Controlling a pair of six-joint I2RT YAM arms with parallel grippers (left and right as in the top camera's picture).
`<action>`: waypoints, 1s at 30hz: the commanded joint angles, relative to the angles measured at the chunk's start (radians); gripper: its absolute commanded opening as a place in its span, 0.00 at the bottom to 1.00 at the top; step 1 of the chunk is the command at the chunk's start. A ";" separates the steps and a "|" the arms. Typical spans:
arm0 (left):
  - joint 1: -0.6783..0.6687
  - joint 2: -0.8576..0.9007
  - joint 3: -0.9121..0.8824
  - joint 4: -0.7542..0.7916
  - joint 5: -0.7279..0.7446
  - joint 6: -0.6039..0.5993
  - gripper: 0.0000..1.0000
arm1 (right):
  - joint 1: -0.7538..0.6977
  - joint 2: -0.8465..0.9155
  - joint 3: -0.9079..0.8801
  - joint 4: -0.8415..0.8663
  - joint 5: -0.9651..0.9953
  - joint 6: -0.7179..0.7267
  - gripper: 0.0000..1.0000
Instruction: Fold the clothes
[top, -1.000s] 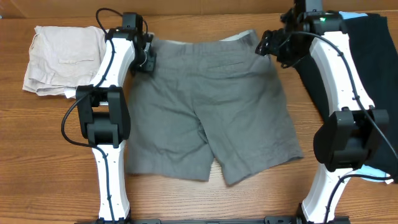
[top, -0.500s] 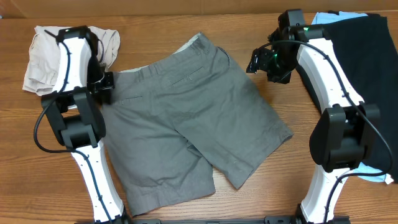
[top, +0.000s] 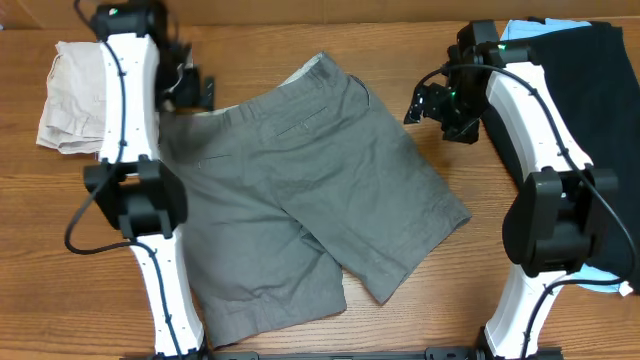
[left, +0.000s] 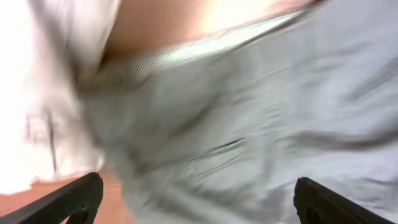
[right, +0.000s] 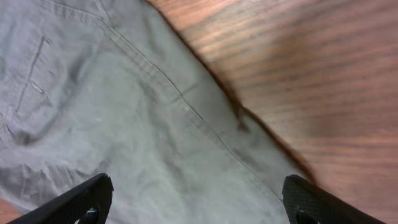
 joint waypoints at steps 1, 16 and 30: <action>-0.090 -0.045 0.068 0.045 0.078 0.128 1.00 | -0.001 -0.099 0.000 -0.052 0.035 -0.006 0.91; -0.333 0.044 0.035 0.416 0.034 0.199 1.00 | 0.001 -0.120 0.000 -0.161 0.051 -0.002 0.91; -0.456 0.243 0.035 0.443 0.079 0.236 0.97 | 0.001 -0.120 0.000 -0.072 0.052 -0.002 0.91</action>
